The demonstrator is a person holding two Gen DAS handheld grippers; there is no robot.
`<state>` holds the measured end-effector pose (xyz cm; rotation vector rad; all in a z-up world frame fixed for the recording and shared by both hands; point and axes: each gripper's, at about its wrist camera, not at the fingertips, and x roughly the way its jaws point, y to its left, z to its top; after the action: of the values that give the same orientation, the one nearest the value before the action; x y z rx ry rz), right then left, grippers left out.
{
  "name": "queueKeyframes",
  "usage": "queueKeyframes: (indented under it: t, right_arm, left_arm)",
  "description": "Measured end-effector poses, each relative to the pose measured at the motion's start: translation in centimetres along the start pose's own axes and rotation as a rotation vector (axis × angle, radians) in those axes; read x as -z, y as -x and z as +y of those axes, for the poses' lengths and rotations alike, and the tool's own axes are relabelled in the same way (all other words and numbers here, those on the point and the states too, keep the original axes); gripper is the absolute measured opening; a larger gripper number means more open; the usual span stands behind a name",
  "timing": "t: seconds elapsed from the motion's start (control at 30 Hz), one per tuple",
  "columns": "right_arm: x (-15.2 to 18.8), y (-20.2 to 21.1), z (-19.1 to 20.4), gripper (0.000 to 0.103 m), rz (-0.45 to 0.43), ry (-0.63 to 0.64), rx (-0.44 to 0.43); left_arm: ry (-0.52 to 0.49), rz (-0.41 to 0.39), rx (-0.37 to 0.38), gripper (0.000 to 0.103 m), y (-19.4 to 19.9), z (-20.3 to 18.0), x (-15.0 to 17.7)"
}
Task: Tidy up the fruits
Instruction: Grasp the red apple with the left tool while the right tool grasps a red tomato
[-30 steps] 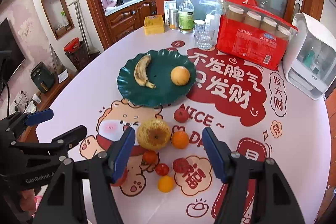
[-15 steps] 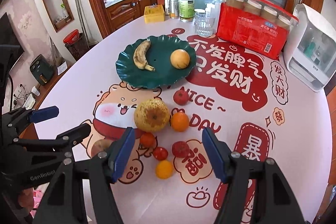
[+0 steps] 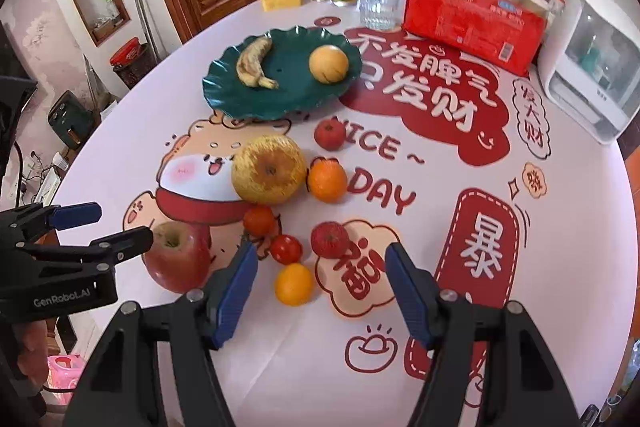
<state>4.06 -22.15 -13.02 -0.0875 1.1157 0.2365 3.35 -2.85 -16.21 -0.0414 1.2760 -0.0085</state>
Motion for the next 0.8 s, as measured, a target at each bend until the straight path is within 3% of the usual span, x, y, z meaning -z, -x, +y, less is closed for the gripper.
queueKeyframes:
  t: [0.8]
  right_arm:
    - [0.6,-5.0,-2.6,0.066,0.069,-0.066,-0.030]
  left_arm:
    - [0.039,0.058,0.128,0.076,-3.9,-0.1,0.2]
